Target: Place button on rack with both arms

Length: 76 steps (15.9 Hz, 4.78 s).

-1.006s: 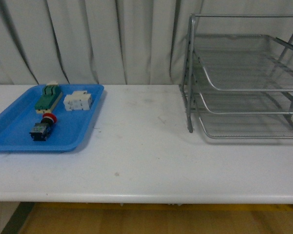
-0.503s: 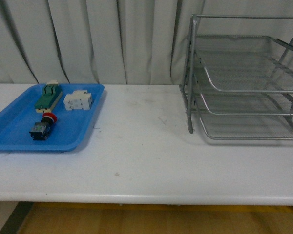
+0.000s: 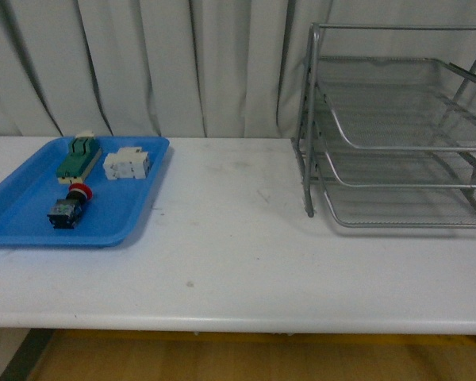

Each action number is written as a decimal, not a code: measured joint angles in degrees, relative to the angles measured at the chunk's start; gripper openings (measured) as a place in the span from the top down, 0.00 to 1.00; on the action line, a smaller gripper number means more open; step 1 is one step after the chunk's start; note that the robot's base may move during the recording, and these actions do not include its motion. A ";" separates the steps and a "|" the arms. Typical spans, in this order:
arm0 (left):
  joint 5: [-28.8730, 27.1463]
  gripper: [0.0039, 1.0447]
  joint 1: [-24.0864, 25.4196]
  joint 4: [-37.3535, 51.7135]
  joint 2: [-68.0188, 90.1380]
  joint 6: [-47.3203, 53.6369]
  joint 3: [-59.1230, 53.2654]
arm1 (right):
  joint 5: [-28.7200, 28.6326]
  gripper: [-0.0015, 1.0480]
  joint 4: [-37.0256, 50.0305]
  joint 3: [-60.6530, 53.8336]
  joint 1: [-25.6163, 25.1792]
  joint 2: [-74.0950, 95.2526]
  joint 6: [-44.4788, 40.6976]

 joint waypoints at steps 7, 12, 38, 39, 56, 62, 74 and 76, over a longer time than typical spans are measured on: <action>-0.02 0.06 0.00 -0.04 0.00 0.00 0.00 | -11.52 0.06 15.96 2.51 -13.16 33.92 30.80; -0.02 0.06 0.00 -0.02 0.00 0.00 0.00 | -14.84 0.06 69.68 14.67 -12.11 92.56 54.58; 0.00 0.06 0.00 -0.02 0.00 0.00 0.00 | -15.26 0.96 76.52 28.85 -4.35 125.26 79.06; -0.02 0.06 0.00 -0.04 0.00 0.00 0.00 | -15.52 0.84 76.11 27.41 -4.90 124.91 76.11; 0.00 0.06 -0.09 -0.02 0.00 0.00 0.00 | -0.17 0.96 67.47 -0.39 0.26 67.04 1.07; -0.02 0.06 -0.09 -0.02 0.00 0.00 0.00 | -0.13 0.98 45.90 -0.39 0.26 43.98 0.22; -0.02 0.06 -0.09 -0.02 0.00 0.00 0.00 | -0.13 0.98 12.70 -0.09 0.26 12.26 0.22; -0.02 0.06 -0.09 -0.02 0.00 0.00 0.00 | -0.13 0.98 10.75 -0.09 0.26 10.12 0.22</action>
